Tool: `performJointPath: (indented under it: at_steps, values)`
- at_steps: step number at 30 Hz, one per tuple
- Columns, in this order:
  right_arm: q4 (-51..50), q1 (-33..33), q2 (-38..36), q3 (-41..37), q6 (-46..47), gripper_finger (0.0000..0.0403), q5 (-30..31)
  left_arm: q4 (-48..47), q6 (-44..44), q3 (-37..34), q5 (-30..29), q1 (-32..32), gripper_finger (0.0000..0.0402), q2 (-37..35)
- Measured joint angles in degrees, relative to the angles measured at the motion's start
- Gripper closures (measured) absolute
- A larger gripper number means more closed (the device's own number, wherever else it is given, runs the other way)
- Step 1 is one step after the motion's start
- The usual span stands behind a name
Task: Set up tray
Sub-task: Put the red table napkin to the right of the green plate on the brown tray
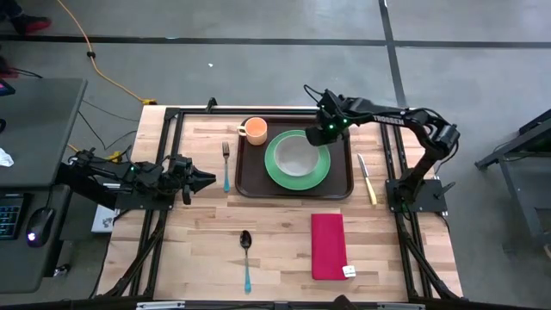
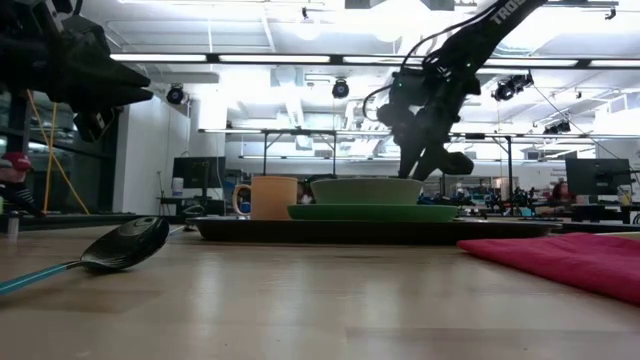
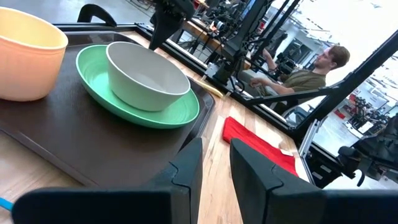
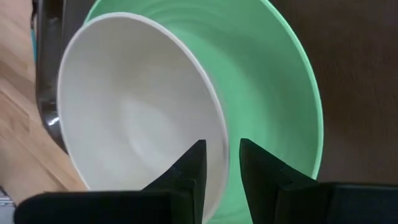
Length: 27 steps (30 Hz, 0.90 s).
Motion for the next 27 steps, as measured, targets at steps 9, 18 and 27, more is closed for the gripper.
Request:
performJointPath:
  at_steps: [9,18,27]
  values:
    - [-4.57,-2.21,-3.34,0.00,-1.41,0.0329,-1.25,-0.26,0.00,0.00,-0.02,0.00,0.0291,0.01]
    - [-18.91,-1.35,-9.04,0.00,-1.46,0.0329,-1.19,-0.42,0.00,0.00,-0.02,0.00,0.0291,0.02]
    - [-29.58,5.36,-15.25,0.00,2.56,0.0329,-1.04,-1.00,-0.24,0.00,-0.02,0.00,0.0291,0.02]
